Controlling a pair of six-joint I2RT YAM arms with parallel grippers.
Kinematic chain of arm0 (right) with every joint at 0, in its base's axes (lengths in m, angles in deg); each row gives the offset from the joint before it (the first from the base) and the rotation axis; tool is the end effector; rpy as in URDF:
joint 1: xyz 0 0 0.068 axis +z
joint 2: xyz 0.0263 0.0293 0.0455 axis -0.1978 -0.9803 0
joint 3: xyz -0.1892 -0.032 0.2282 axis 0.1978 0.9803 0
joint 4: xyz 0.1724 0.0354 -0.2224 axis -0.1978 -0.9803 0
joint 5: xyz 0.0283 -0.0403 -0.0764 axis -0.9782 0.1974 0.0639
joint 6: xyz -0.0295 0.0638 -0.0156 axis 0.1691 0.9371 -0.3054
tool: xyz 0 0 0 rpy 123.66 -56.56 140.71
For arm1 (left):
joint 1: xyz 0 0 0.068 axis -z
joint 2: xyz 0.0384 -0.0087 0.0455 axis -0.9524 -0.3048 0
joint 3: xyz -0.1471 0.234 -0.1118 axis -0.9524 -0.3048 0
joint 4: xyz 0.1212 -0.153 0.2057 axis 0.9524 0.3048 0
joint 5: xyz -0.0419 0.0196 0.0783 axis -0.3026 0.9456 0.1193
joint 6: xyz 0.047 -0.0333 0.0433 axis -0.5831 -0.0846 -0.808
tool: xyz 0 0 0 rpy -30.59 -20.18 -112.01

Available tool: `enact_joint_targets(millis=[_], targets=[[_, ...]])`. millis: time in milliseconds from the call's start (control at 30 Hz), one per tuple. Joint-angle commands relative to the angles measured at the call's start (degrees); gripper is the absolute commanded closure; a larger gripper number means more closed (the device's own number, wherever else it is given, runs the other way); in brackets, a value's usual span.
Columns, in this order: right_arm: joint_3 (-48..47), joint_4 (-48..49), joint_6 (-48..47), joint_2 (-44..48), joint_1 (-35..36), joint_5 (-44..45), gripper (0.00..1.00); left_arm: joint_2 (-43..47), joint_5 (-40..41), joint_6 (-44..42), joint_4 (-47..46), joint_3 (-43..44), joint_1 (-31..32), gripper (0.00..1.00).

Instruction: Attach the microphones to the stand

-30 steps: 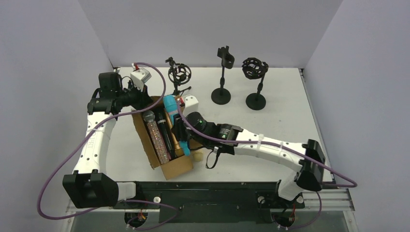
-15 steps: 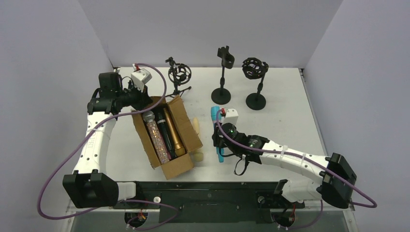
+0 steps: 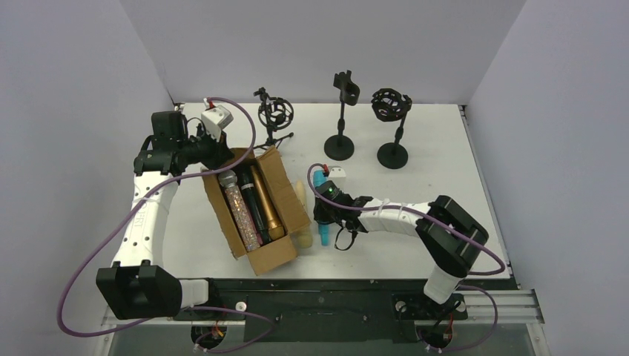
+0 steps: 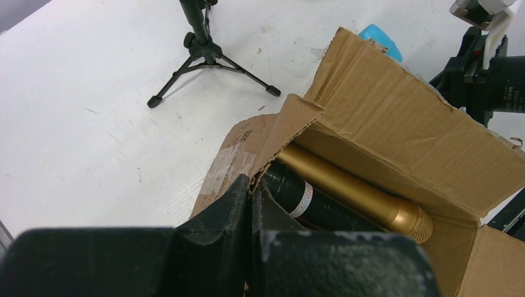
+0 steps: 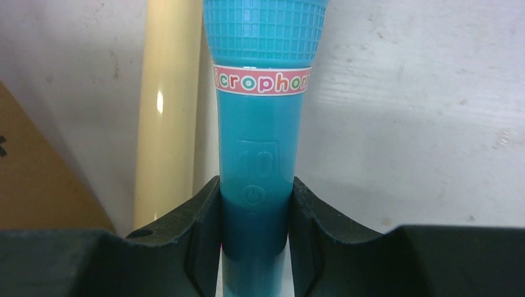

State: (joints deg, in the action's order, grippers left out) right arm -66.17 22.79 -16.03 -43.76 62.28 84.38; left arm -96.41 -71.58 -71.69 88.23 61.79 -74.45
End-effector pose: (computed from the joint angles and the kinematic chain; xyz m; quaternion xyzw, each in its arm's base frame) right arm 0.2437 0.2796 0.1595 -0.0398 0.9296 0.1851 0.3161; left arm 0.3011 -0.0235 0.3795 0.2931 0.8200 -0.1806 0.4573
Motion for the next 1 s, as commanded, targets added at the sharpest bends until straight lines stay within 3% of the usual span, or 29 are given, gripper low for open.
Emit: enact_joint_targets(millis=[0, 100, 267, 333, 600, 833, 967], targets=[[-2.83, 7.99, 3.13, -3.23, -0.74, -2.72, 1.0, 2.68, -2.63, 1.11, -3.6, 3.8, 0.2, 1.0], [-2.83, 8.57, 4.58, -4.85, -0.89, -3.34, 0.96, 2.78, -2.62, 1.13, -3.67, 3.59, 0.18, 1.0], [-1.72, 8.68, 5.89, -4.33, -0.92, -3.11, 0.56, 3.1, -3.19, 1.51, -3.68, 3.67, 0.13, 1.0], [-1.78, 7.14, 6.17, -3.66, -0.97, -2.37, 0.46, 3.4, -3.9, 1.7, -3.55, 3.94, 0.09, 1.0], [-1.84, 1.92, 4.94, 2.96, -0.95, 0.16, 0.43, 4.17, -4.07, 2.19, -4.1, 3.34, 0.1, 1.0], [-0.71, -1.97, 2.73, 20.84, 0.42, 7.69, 0.49, 4.46, -4.27, 2.78, -4.43, 3.08, 0.0, 1.0], [1.32, 3.41, 1.89, 29.38, 2.03, 4.45, 0.52, 4.57, -4.09, 2.91, -5.0, 2.8, 0.0, 1.0]])
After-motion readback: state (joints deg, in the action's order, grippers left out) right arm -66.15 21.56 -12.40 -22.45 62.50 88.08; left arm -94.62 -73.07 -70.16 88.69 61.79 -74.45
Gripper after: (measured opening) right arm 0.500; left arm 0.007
